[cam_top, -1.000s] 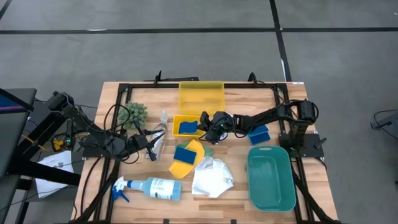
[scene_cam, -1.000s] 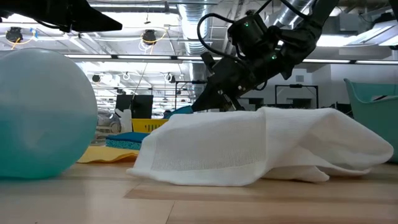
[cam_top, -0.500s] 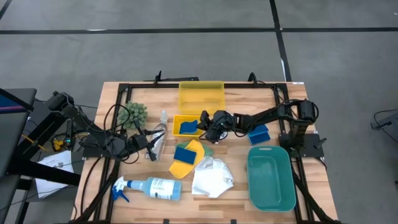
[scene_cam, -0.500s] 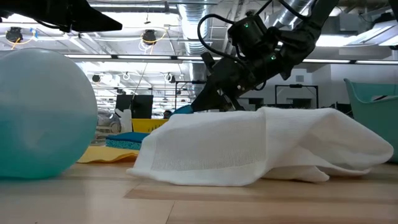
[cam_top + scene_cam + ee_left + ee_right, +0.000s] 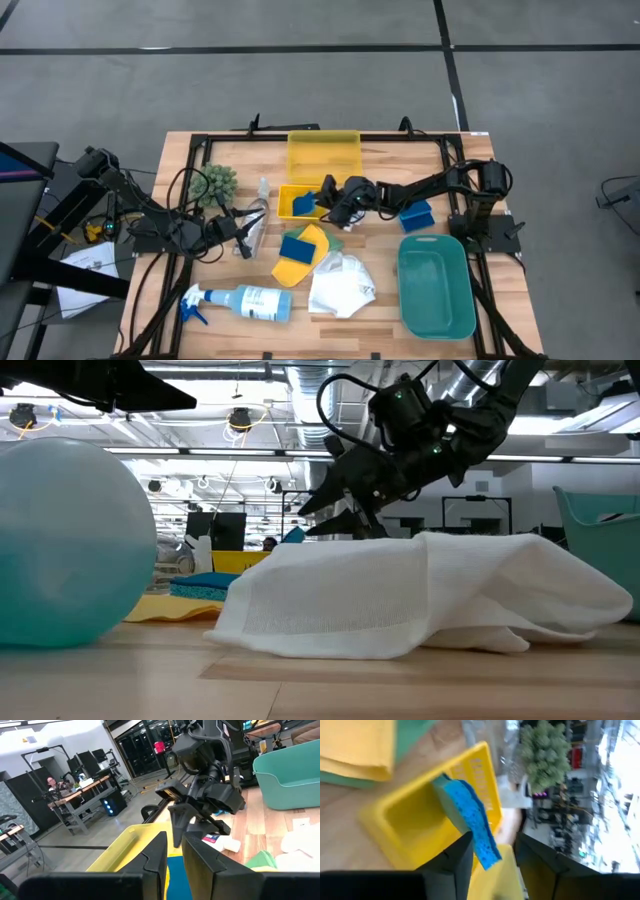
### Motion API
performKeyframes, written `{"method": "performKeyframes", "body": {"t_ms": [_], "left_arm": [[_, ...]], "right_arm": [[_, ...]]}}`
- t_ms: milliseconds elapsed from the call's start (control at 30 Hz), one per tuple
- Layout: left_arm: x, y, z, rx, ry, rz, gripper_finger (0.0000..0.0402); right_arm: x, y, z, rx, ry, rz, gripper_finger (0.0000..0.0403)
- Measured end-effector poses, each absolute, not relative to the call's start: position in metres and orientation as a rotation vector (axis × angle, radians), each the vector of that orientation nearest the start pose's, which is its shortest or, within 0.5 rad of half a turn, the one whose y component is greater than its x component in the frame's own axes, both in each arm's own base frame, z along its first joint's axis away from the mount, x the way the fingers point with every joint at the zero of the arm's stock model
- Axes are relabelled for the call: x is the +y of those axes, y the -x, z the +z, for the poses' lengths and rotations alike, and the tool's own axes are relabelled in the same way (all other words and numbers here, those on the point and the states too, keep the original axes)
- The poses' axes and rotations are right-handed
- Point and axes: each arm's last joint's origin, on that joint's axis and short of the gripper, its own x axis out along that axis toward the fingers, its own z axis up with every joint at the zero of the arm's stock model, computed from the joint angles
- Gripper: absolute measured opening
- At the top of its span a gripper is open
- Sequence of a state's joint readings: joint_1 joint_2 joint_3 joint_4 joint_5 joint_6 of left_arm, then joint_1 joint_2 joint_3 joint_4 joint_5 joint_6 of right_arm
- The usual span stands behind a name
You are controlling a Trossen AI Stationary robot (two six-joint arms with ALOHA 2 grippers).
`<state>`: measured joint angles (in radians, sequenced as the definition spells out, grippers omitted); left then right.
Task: Pick & Place Kitchen Items
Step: Put the blue sponge into the bottom yellow bin, then put the transparent spray bottle into the top yellow bin
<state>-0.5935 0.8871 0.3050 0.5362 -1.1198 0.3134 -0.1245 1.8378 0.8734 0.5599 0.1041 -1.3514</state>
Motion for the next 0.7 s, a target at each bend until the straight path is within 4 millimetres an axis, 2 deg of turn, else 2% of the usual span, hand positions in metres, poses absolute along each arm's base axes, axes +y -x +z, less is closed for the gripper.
{"method": "performKeyframes", "body": {"t_ms": [333, 467, 700], "left_arm": [[-0.074, -0.156, 0.218, 0.125, -0.353, 0.516, 0.0054], [-0.074, -0.156, 0.218, 0.126, -0.354, 0.515, 0.0054], [-0.074, -0.156, 0.218, 0.126, -0.351, 0.515, 0.0054]], "right_arm": [[-0.041, -0.366, 0.161, 0.491, 1.371, -0.012, 0.0147], [-0.037, -0.367, 0.172, 0.475, 1.286, -0.156, 0.0144], [-0.023, -0.357, 0.199, 0.427, 1.021, -0.239, 0.0147]]}}
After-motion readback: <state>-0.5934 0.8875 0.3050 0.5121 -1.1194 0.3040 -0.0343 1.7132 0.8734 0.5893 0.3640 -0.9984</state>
